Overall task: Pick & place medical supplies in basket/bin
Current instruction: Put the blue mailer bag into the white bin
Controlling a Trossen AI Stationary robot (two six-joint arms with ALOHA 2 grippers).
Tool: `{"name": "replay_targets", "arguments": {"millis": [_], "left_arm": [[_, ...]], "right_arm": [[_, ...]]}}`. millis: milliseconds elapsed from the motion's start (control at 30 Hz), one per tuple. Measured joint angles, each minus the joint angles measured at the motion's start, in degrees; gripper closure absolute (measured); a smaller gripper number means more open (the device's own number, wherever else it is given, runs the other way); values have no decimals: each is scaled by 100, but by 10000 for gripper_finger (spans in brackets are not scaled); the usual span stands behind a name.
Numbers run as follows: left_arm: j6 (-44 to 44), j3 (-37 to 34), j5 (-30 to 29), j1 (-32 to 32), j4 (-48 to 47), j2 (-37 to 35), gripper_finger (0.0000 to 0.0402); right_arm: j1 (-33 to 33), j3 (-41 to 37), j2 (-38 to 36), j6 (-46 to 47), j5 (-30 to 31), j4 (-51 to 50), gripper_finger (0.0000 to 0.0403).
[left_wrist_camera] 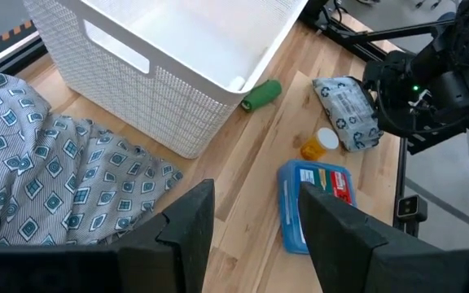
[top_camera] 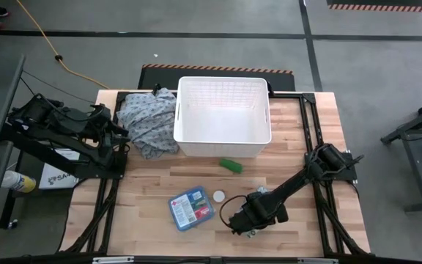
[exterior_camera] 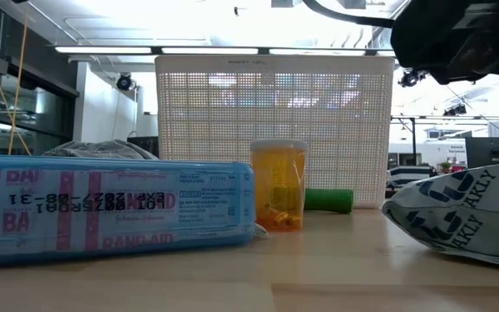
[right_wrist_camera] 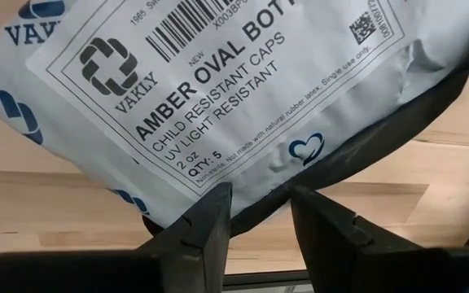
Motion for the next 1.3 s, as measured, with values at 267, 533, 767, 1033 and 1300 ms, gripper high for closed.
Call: {"name": "replay_targets", "arguments": {"millis": [267, 533, 767, 1033, 1300], "left_arm": [[0, 0, 2, 1, 1, 0, 190], [1, 0, 4, 0, 0, 0, 190], [0, 1, 17, 1, -172, 0, 190], [0, 2, -135, 2, -245, 0, 190], [0, 2, -172, 0, -254, 0, 190]], "right_arm": [[0, 345, 0, -115, 363, -566, 279], [44, 1041, -11, -125, 474, -1488, 279], [396, 1060, -11, 236, 208, -1338, 279], [544, 1054, 45, 396, 415, -1469, 279], [535, 1051, 290, 569, 409, -1814, 279]]}}
